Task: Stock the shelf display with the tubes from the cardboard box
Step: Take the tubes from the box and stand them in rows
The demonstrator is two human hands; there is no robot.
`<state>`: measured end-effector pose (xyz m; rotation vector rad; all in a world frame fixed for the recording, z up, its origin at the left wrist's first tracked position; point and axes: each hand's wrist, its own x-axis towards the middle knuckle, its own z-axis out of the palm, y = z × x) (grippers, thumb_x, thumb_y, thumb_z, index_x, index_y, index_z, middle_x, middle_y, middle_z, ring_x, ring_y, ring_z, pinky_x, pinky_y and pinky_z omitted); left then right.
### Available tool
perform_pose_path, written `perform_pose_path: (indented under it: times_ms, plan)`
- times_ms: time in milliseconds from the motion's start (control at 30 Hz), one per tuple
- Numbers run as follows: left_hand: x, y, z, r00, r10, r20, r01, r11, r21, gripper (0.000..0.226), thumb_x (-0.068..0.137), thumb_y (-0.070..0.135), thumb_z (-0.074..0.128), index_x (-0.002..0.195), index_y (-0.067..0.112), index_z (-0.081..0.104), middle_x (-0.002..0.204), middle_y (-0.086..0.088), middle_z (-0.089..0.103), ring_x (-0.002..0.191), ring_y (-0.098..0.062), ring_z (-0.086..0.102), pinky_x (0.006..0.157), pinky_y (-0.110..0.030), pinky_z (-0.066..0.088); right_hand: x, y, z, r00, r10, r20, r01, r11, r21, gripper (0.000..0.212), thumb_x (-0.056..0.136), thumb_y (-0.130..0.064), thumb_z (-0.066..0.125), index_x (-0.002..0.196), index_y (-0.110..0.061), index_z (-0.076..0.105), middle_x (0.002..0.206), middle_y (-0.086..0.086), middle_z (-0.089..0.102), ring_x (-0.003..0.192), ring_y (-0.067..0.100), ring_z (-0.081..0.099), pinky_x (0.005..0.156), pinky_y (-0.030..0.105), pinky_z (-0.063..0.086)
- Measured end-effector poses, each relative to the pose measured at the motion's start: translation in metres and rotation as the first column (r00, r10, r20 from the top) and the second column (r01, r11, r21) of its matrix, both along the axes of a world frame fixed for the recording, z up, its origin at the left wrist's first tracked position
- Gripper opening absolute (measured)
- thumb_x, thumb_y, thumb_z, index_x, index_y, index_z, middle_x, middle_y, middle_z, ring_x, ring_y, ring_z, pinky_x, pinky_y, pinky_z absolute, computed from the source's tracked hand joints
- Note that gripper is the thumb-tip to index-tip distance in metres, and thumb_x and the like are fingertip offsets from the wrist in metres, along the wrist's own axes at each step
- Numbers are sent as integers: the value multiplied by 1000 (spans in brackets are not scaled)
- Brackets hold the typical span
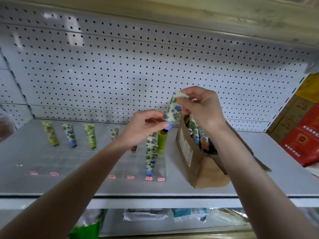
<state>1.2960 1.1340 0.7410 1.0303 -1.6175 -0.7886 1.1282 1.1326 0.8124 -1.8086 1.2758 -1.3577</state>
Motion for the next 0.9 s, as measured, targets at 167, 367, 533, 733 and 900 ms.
perform_pose_path:
  times_ms: [167, 367, 533, 733, 900]
  plan:
    - [25, 9, -6, 1000, 21, 4, -21, 1000, -11, 15, 77, 4, 72, 90, 0, 69, 90, -11, 71, 79, -7, 65, 77, -19, 51, 29, 1, -12, 996, 79, 28, -80, 997, 8, 16, 85, -6, 66, 81, -22, 66, 64, 0, 58, 47, 6, 52, 62, 32, 52]
    - [48, 15, -15, 994, 94, 54, -94, 996, 4, 9, 77, 1, 71, 85, -2, 69, 83, -12, 70, 74, -9, 62, 73, -21, 50, 53, -3, -27, 989, 124, 75, -127, 991, 41, 19, 85, -7, 67, 78, -24, 63, 65, -5, 60, 52, 7, 53, 67, 31, 51]
    - [58, 16, -25, 980, 155, 123, -164, 984, 67, 8, 78, 6, 72, 84, 1, 70, 80, -4, 70, 70, -6, 61, 68, -14, 47, 62, -10, -42, 984, 149, 95, -158, 983, 97, 21, 82, -5, 69, 74, -23, 62, 70, -4, 64, 56, 5, 57, 70, 28, 53]
    - [65, 12, -32, 975, 150, 164, -174, 974, 143, 12, 79, 10, 71, 79, 21, 69, 79, 8, 69, 71, 0, 61, 66, -11, 46, 68, -18, -54, 979, 180, 96, -193, 971, 144, 17, 82, -2, 68, 76, -18, 64, 73, 1, 65, 62, 8, 59, 67, 21, 53]
    - [68, 9, -37, 972, 166, 168, -194, 966, 170, 8, 79, 8, 70, 86, 14, 71, 76, 12, 66, 62, 9, 56, 51, -5, 40, 71, -22, -60, 987, 157, 26, -159, 975, 152, 11, 82, -6, 69, 79, -16, 67, 71, 0, 63, 61, 12, 58, 70, 27, 54]
